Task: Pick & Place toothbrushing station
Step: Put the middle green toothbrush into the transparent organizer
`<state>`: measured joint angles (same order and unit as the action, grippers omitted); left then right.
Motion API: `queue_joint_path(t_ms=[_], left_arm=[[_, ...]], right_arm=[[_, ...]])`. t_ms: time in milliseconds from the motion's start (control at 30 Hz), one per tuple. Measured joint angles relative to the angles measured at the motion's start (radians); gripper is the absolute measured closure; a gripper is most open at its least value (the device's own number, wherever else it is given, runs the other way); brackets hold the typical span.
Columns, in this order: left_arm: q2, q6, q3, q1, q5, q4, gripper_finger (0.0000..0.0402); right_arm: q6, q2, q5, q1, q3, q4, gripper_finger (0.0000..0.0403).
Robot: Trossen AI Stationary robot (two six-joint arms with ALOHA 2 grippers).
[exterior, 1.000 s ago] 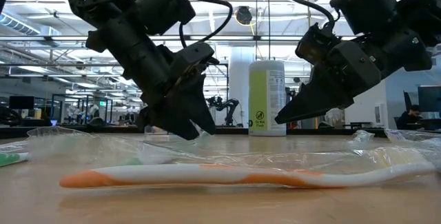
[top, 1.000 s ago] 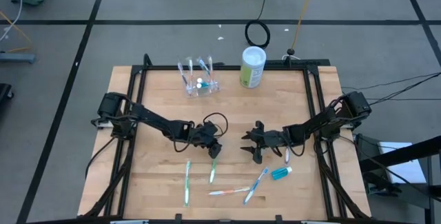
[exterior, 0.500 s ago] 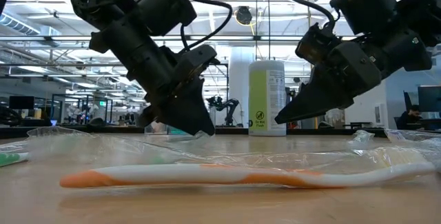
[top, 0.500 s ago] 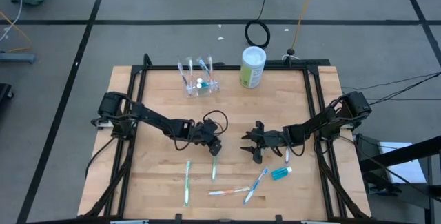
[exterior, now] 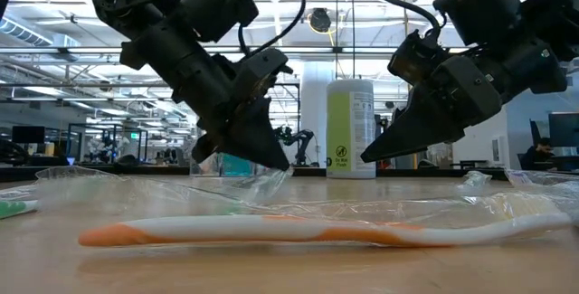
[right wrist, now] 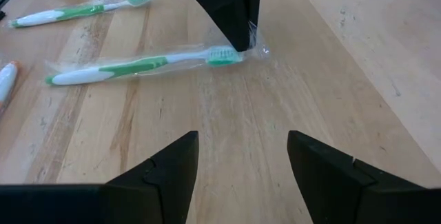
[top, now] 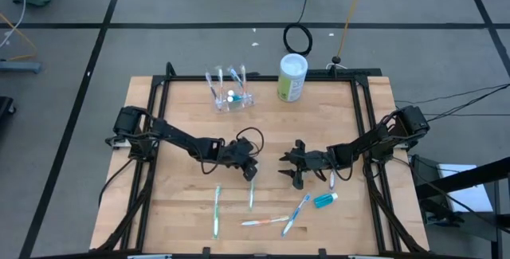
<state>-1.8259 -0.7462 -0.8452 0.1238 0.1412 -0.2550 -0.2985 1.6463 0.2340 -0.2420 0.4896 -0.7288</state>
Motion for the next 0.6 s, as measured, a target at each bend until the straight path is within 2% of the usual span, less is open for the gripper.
queue_joint_path(t_ms=[367, 600], left_arm=[[0.043, 0.121, 0.001, 0.000, 0.010, -0.083, 0.0398], [0.193, 0.277, 0.002, 0.000, 0.158, -0.053, 0.0399]], right_arm=[[0.000, 0.000, 0.000, 0.000, 0.000, 0.003, 0.0188], [0.000, 0.000, 0.000, 0.000, 0.000, 0.007, 0.0188]])
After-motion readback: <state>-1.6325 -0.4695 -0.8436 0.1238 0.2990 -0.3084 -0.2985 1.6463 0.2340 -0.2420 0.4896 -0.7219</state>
